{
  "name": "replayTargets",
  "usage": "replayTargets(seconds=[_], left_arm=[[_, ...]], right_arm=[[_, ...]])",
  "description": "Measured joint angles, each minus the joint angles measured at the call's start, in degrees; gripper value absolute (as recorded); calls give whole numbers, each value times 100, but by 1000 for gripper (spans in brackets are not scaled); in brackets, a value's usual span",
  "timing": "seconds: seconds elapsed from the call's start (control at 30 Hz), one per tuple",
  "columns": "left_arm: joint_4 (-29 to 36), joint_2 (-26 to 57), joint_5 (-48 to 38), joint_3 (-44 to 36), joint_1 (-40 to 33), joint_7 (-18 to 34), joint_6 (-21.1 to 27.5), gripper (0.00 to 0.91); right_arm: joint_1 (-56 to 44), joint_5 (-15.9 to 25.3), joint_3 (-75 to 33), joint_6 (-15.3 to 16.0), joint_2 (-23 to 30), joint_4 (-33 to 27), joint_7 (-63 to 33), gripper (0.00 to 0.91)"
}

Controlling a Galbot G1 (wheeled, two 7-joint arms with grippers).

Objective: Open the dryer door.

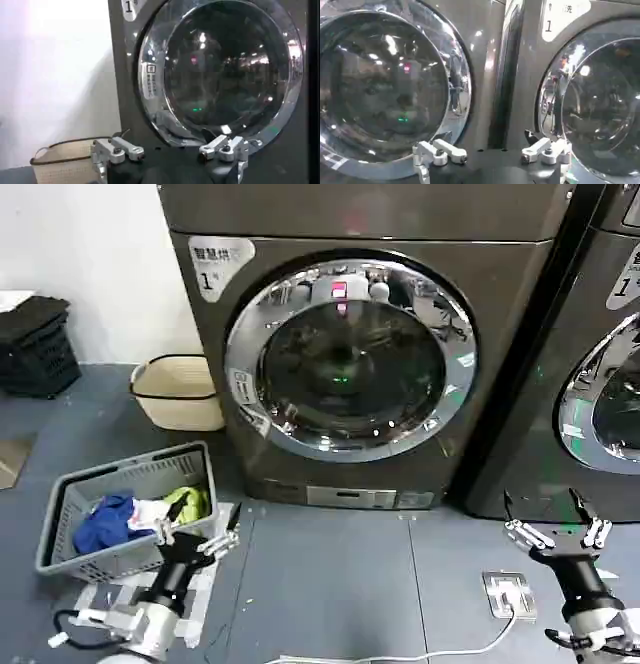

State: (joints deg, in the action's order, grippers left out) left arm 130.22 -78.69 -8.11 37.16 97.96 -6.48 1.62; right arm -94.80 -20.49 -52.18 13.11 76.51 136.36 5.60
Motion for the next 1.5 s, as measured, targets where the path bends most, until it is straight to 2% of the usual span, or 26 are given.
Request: replayTargets(seconds=[0.1,0.4,0.93,1.17,1.5], left_arm=[[10,13,3,-3,17,-9,-3,907],[69,51,-2,-21,83,-30,-7,907],[192,-17,134,29,224,-37,-30,907],[249,-20,165,41,313,-40,-39,907],[263,-47,224,41,335,-59,-37,907]], right_arm=[[112,-274,56,-123,-260,-147,1,907],[693,-1230,430,-156,-1438,-629,-80,907],[2195,-2141,1946,-450,-3146,-1303,117,907],[3057,-2424,2830,-433,-3585,-1567,63,907],[4423,-2733,4082,-503,-3776,-1922,74,907]])
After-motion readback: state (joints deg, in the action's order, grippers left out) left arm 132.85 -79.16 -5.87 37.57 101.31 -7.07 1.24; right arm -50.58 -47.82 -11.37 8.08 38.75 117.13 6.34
